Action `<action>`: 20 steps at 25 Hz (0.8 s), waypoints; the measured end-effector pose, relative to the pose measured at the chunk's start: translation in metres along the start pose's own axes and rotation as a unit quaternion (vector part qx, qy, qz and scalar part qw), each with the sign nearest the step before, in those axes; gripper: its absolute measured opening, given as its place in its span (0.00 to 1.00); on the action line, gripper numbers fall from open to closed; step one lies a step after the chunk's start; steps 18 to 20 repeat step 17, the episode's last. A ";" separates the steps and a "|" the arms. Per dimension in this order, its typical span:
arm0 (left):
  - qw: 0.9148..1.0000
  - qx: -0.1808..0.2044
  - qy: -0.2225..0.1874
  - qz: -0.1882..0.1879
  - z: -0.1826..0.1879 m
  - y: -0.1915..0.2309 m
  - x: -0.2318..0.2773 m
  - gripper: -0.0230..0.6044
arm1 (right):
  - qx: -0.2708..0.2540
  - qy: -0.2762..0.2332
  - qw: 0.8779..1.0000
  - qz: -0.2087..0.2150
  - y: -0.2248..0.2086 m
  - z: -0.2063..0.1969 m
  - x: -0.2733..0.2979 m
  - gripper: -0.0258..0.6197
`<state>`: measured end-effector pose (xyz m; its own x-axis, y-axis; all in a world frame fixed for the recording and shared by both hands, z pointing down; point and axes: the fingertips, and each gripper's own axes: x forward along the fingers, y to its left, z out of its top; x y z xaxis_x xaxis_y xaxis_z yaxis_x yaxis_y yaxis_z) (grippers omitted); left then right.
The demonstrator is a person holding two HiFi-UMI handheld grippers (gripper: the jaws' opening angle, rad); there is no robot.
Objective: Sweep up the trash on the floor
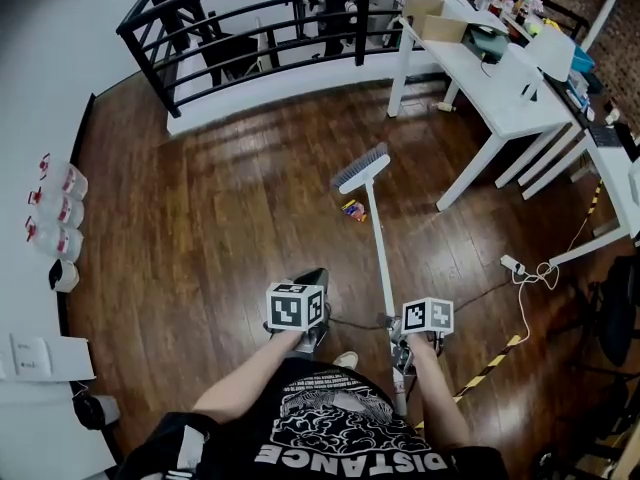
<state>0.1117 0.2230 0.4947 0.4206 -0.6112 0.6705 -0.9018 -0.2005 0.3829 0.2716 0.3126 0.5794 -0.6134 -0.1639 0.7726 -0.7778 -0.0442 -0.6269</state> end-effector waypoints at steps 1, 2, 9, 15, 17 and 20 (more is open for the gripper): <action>1.000 0.002 -0.001 0.000 -0.004 -0.006 -0.002 0.04 | -0.002 0.000 1.000 0.000 -0.002 -0.007 -0.003 0.14; 1.000 0.004 -0.002 0.000 -0.009 -0.011 -0.004 0.04 | -0.003 0.001 1.000 0.000 -0.005 -0.013 -0.006 0.14; 1.000 0.016 0.004 -0.013 -0.032 -0.045 -0.008 0.04 | -0.003 -0.009 1.000 -0.001 -0.016 -0.033 -0.022 0.14; 1.000 0.020 0.013 -0.010 -0.042 -0.048 -0.008 0.04 | 0.007 -0.014 1.000 -0.002 -0.020 -0.037 -0.026 0.14; 1.000 0.019 0.014 -0.010 -0.043 -0.047 -0.008 0.04 | 0.007 -0.016 1.000 -0.004 -0.020 -0.037 -0.027 0.14; 1.000 0.019 0.014 -0.010 -0.043 -0.047 -0.008 0.04 | 0.007 -0.016 1.000 -0.004 -0.020 -0.037 -0.027 0.14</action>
